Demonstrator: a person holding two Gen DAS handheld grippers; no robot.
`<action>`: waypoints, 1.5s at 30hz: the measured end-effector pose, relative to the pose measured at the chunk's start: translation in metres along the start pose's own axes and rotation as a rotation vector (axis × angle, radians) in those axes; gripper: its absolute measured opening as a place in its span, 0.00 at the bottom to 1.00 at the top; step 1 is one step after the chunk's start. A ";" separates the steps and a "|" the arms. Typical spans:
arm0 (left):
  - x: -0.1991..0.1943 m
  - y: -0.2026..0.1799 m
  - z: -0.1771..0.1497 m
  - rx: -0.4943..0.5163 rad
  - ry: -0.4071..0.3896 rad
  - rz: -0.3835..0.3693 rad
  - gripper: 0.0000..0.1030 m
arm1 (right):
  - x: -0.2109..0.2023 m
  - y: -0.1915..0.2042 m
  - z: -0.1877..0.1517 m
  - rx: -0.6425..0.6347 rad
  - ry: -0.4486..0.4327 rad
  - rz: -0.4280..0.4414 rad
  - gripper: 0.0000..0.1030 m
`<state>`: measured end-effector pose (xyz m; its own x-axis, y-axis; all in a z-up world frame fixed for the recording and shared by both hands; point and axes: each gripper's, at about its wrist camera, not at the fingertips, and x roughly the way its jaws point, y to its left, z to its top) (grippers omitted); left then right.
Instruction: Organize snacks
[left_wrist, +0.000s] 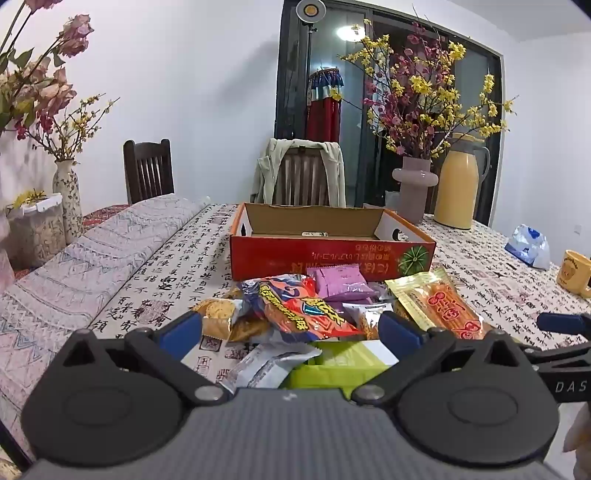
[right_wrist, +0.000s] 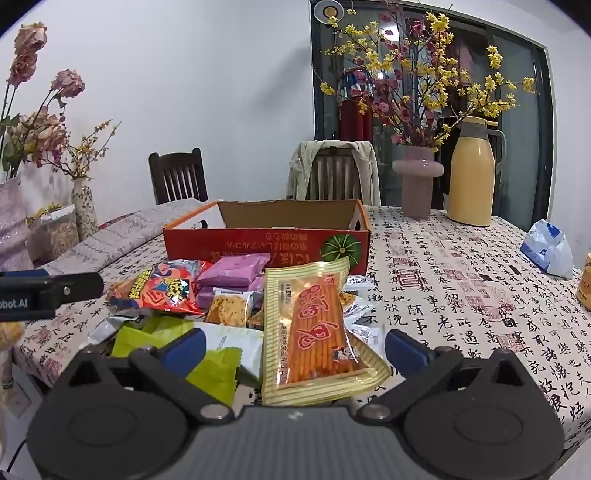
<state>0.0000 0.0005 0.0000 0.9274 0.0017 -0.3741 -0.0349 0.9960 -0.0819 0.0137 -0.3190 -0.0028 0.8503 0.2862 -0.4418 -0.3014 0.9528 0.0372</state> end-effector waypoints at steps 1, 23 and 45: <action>0.000 0.001 0.000 0.001 -0.003 -0.002 1.00 | 0.000 0.000 0.000 0.002 -0.003 0.001 1.00; -0.003 -0.005 -0.004 0.040 0.004 -0.006 1.00 | 0.001 -0.004 -0.001 0.021 0.004 0.000 1.00; -0.003 -0.005 -0.005 0.034 0.000 -0.011 1.00 | 0.002 -0.004 -0.001 0.025 0.005 0.001 1.00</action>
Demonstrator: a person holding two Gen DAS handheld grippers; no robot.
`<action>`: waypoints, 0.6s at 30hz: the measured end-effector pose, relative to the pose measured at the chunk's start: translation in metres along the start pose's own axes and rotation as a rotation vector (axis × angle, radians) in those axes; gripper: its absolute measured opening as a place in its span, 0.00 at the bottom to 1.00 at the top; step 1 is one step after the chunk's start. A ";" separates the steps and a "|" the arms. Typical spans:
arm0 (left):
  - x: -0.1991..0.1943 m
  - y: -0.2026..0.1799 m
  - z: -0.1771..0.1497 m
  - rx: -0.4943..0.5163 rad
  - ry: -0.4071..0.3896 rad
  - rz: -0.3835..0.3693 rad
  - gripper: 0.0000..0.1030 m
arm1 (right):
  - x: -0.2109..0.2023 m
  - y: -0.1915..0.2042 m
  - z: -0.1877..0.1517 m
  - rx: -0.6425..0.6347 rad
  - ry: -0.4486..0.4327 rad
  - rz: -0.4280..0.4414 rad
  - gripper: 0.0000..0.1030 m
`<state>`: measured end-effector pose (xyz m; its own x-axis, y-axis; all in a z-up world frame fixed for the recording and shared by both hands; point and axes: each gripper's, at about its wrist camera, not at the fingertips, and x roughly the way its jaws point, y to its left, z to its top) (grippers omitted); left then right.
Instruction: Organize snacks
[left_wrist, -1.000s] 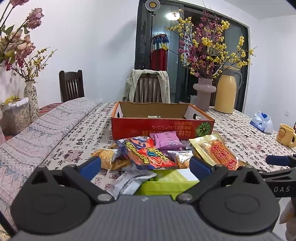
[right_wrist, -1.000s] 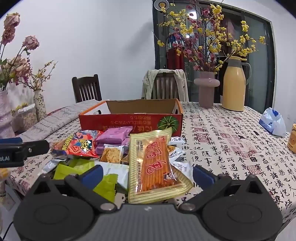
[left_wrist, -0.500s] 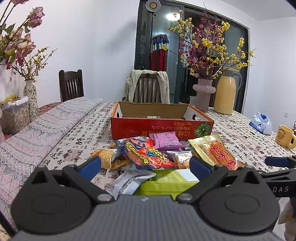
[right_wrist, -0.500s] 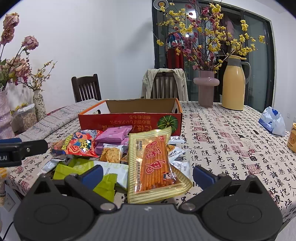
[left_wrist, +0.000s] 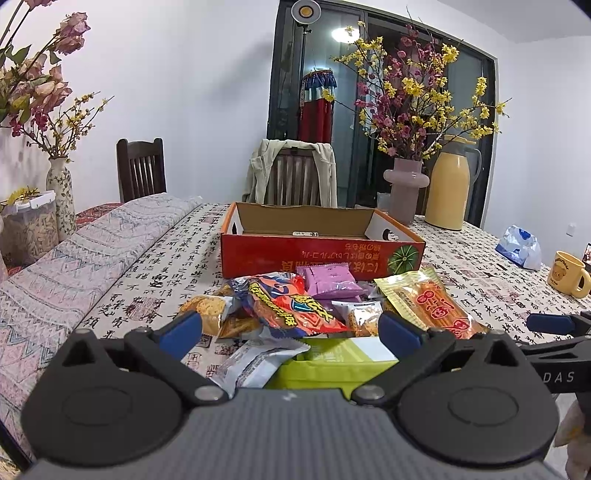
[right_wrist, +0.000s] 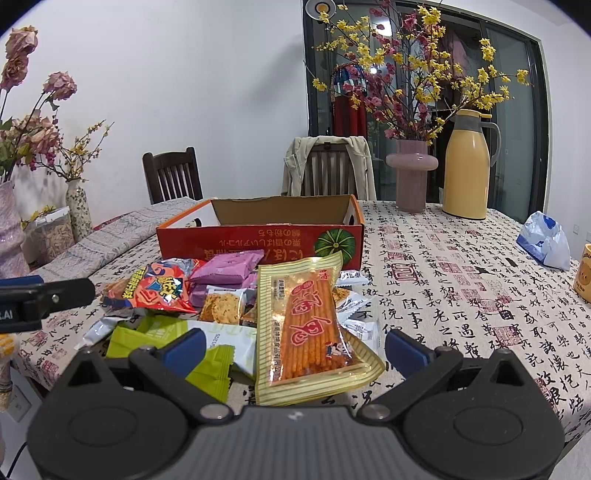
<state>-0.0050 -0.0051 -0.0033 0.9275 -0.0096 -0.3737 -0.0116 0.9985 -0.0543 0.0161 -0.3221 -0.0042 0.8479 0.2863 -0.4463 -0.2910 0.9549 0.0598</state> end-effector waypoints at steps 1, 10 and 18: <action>0.000 0.000 0.000 -0.001 0.000 0.000 1.00 | 0.000 0.000 0.000 0.000 0.000 0.000 1.00; 0.000 0.001 -0.001 -0.005 0.001 -0.002 1.00 | 0.000 0.000 0.000 0.001 0.000 -0.001 1.00; 0.000 0.001 -0.001 -0.008 0.002 -0.003 1.00 | 0.000 0.000 -0.001 0.003 0.000 0.000 1.00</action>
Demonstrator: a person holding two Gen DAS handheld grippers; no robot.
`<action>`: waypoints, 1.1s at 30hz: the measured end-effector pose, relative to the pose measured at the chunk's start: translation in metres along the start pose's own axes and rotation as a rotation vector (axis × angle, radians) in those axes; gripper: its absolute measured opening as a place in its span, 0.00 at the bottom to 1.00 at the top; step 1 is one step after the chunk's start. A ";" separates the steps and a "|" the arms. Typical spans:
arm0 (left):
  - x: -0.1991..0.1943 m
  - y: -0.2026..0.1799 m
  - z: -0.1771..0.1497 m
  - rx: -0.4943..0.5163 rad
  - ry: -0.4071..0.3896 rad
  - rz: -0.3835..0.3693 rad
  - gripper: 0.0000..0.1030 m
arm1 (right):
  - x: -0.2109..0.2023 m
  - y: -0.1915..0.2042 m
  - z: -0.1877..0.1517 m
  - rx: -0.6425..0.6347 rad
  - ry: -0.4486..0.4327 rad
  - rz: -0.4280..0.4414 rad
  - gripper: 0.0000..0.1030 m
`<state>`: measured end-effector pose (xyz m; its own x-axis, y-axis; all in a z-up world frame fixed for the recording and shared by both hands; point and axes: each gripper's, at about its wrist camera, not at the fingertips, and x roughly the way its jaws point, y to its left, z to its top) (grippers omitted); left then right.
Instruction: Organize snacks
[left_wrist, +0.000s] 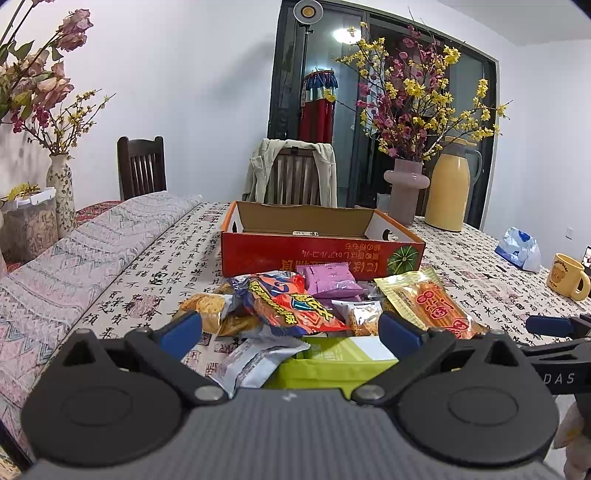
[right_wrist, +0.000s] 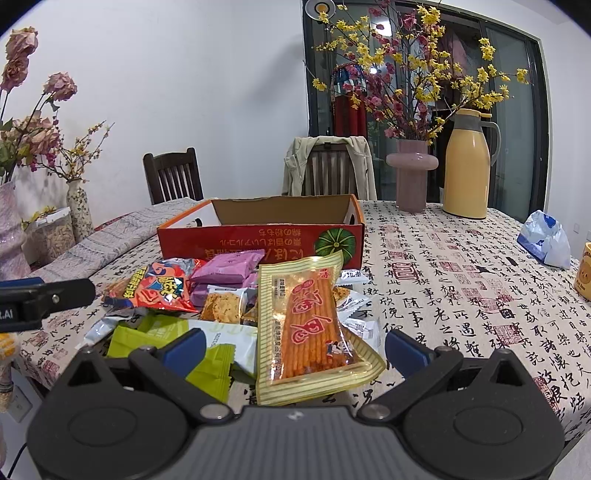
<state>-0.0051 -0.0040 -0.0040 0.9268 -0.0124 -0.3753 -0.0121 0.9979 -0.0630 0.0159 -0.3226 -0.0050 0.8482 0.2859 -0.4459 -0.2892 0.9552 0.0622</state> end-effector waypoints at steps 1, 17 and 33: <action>0.000 0.000 0.000 0.000 0.000 0.000 1.00 | 0.000 0.000 0.000 0.000 0.000 0.000 1.00; 0.000 0.001 0.000 -0.003 -0.001 -0.002 1.00 | 0.002 0.001 -0.001 0.004 -0.003 0.000 1.00; 0.006 0.004 0.000 -0.023 0.017 -0.012 1.00 | 0.003 0.001 -0.002 -0.002 0.002 0.012 0.96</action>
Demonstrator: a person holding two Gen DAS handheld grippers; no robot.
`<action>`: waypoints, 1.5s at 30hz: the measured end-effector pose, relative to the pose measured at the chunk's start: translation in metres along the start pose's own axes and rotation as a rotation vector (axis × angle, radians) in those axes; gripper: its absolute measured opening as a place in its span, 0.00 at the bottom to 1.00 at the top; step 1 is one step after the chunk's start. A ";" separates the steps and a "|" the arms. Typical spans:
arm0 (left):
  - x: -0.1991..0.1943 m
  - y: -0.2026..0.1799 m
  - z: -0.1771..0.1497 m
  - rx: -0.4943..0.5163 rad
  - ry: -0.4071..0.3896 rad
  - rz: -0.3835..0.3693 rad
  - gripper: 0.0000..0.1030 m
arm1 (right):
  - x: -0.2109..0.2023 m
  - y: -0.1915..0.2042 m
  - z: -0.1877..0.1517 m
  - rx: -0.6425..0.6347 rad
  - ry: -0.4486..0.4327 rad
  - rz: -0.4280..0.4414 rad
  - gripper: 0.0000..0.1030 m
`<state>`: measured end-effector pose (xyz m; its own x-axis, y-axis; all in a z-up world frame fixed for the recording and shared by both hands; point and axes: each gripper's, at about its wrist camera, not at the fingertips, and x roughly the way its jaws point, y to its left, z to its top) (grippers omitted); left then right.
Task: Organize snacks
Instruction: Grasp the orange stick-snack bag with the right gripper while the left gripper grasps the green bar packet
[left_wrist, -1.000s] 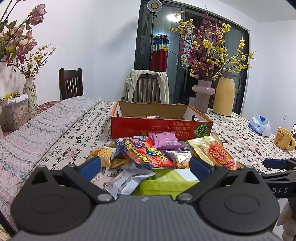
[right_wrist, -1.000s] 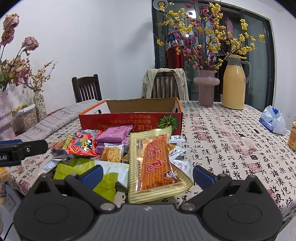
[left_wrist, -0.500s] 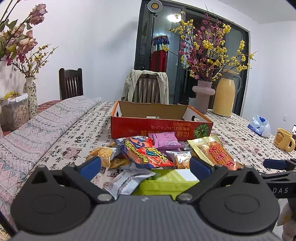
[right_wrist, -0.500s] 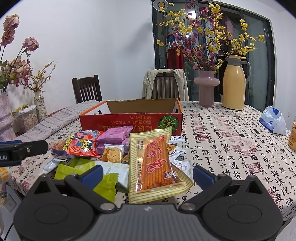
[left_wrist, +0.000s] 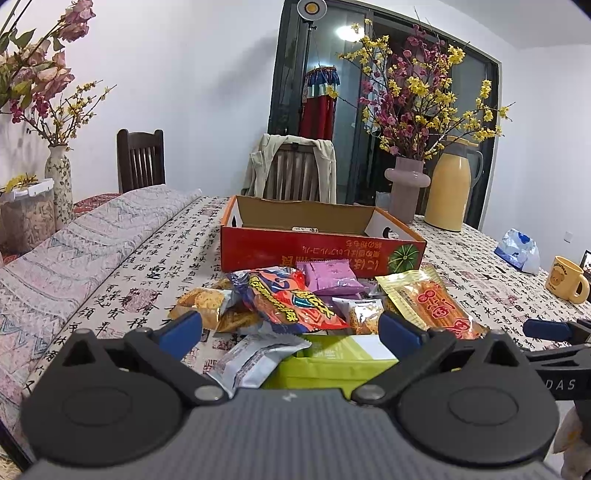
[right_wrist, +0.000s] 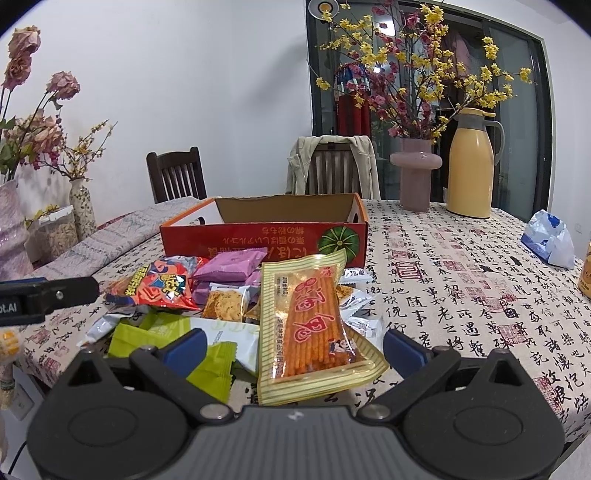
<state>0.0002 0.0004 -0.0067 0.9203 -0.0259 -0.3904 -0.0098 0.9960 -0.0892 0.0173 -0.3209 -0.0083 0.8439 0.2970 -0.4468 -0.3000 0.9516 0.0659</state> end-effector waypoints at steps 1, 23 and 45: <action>0.001 0.001 0.001 -0.003 0.003 -0.003 1.00 | 0.001 0.001 0.000 -0.004 0.001 0.000 0.93; 0.043 0.023 0.005 -0.049 0.060 0.029 1.00 | 0.074 0.000 0.007 -0.083 0.103 -0.033 0.78; 0.037 0.008 -0.005 0.080 0.095 -0.011 1.00 | 0.064 -0.006 0.006 -0.051 0.050 -0.009 0.39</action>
<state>0.0322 0.0071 -0.0266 0.8789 -0.0412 -0.4752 0.0349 0.9991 -0.0220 0.0754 -0.3077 -0.0322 0.8236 0.2831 -0.4915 -0.3159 0.9486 0.0170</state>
